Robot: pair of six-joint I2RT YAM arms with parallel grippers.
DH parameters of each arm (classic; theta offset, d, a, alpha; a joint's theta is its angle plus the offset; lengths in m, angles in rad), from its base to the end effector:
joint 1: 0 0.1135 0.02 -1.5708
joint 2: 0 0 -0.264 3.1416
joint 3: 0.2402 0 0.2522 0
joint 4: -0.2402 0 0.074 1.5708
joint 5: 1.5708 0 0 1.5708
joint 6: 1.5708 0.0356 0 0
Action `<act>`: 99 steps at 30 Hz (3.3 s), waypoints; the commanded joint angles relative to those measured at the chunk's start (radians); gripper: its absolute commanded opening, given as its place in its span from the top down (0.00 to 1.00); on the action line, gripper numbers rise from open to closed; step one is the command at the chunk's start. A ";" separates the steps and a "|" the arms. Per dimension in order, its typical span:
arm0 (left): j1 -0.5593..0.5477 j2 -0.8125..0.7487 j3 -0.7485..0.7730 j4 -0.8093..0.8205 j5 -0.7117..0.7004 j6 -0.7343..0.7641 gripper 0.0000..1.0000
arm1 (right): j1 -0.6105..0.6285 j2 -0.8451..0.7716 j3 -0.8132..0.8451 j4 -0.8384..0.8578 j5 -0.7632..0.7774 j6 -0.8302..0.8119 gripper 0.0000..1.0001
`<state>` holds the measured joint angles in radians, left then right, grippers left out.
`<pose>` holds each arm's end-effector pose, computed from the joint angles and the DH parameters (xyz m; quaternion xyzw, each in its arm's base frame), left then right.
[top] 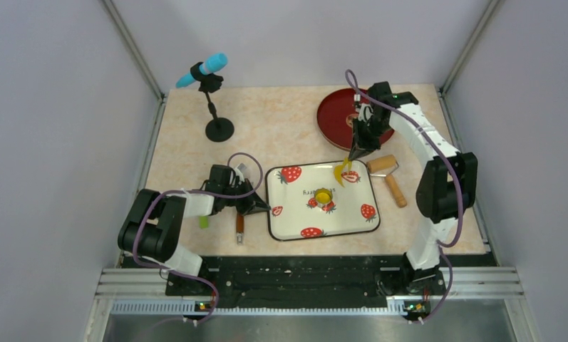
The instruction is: Roll out the dumpling wrappers from the dough
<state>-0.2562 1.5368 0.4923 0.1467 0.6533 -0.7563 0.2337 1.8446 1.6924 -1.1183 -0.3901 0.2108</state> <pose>0.2361 -0.0842 0.1157 -0.1186 0.8924 -0.4165 0.1266 0.3609 0.0998 0.2877 -0.0401 0.9696 0.2193 0.1009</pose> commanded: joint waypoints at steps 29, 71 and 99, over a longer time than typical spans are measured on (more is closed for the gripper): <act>-0.003 0.041 0.009 -0.001 -0.058 0.017 1.00 | 0.006 0.009 -0.270 0.141 0.448 -0.008 0.35; -0.014 0.059 0.020 0.004 -0.045 0.022 1.00 | 0.009 0.710 0.731 0.023 -0.033 0.102 0.24; -0.046 0.105 0.056 -0.003 -0.026 0.037 1.00 | 0.209 0.400 0.496 0.141 -0.067 0.148 0.23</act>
<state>-0.2905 1.6131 0.5465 0.1722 0.6895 -0.7532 0.4320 2.4111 2.1471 -0.9993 -0.5190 0.3363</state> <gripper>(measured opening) 0.056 0.766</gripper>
